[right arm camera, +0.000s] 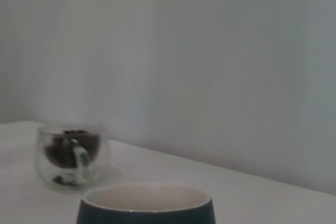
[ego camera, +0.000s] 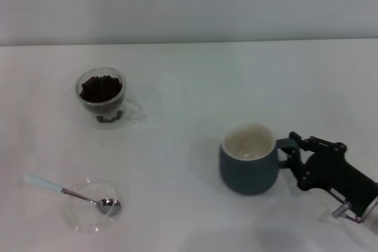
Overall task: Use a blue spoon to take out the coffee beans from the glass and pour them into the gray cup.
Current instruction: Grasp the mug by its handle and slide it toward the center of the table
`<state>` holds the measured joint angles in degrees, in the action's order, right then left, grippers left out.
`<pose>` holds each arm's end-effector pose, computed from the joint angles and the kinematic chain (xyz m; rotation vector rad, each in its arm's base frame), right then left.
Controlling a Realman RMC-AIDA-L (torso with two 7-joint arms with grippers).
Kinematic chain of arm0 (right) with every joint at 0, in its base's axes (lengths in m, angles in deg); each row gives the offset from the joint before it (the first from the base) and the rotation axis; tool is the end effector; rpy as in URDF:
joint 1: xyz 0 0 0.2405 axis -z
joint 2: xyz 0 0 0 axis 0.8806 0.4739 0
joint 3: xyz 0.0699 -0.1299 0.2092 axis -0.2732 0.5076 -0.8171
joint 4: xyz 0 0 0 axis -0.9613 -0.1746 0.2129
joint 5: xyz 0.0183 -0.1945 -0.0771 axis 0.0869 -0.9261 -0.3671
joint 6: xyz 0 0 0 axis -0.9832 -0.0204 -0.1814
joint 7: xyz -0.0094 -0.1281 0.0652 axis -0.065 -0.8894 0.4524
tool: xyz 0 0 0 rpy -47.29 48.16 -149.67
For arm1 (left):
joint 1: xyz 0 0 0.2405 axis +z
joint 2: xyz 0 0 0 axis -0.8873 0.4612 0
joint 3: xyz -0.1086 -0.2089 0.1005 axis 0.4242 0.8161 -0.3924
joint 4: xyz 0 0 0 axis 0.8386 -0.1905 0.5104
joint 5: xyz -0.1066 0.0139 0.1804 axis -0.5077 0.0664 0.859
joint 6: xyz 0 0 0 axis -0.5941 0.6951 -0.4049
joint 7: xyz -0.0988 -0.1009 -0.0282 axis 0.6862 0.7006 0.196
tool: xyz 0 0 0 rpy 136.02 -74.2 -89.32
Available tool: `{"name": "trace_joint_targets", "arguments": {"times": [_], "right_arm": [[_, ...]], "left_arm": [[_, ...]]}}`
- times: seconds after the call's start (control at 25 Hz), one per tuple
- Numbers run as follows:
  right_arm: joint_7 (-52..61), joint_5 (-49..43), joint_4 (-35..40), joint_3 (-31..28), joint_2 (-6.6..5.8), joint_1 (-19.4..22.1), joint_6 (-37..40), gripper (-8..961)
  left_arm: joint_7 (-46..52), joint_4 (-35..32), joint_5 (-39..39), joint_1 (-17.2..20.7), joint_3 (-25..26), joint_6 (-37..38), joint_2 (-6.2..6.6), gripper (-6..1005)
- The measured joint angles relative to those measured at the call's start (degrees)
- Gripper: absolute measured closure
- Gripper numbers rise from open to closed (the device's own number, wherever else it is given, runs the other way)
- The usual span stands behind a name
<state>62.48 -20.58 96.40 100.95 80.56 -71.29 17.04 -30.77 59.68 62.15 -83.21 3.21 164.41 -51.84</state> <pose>0.3445 0.2393 -0.0578 -2.0778 0.5110 0.6498 -0.3874 0.2784 0.0722 -1.1228 -0.4294 -0.5802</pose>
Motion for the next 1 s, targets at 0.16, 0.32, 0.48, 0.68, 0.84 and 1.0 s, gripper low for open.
{"name": "trace_joint_targets", "arguments": {"times": [0.16, 0.32, 0.48, 0.68, 0.84, 1.0], "right_arm": [[0.0, 0.1, 2.8, 2.7, 0.09, 0.0, -0.6, 786], [0.0, 0.2, 5.4, 4.9, 0.22, -0.2, -1.6, 788], [0.0, 0.2, 7.6, 6.9, 0.30, -0.5, -3.3, 791], [-0.1, 0.2, 9.1, 8.7, 0.43, -1.0, -4.7, 794], [-0.3, 0.2, 9.8, 10.0, 0.43, -2.1, -6.2, 794], [-0.2, 0.2, 9.8, 10.5, 0.43, -2.8, -6.9, 793]], "left_arm": [[0.1, 0.0, 0.0, 0.2, 0.0, 0.0, 0.00, 288], [0.2, 0.0, 0.0, 0.3, 0.0, 0.0, -0.09, 287], [0.3, 0.0, 0.0, 0.3, 0.0, 0.1, -0.19, 288], [0.3, 0.0, 0.0, 0.2, -0.2, 0.1, -0.21, 288], [0.4, 0.0, 0.1, 0.2, -0.2, 0.4, -0.29, 288], [0.4, 0.0, 0.1, 0.1, -0.2, 0.4, -0.25, 288]]}}
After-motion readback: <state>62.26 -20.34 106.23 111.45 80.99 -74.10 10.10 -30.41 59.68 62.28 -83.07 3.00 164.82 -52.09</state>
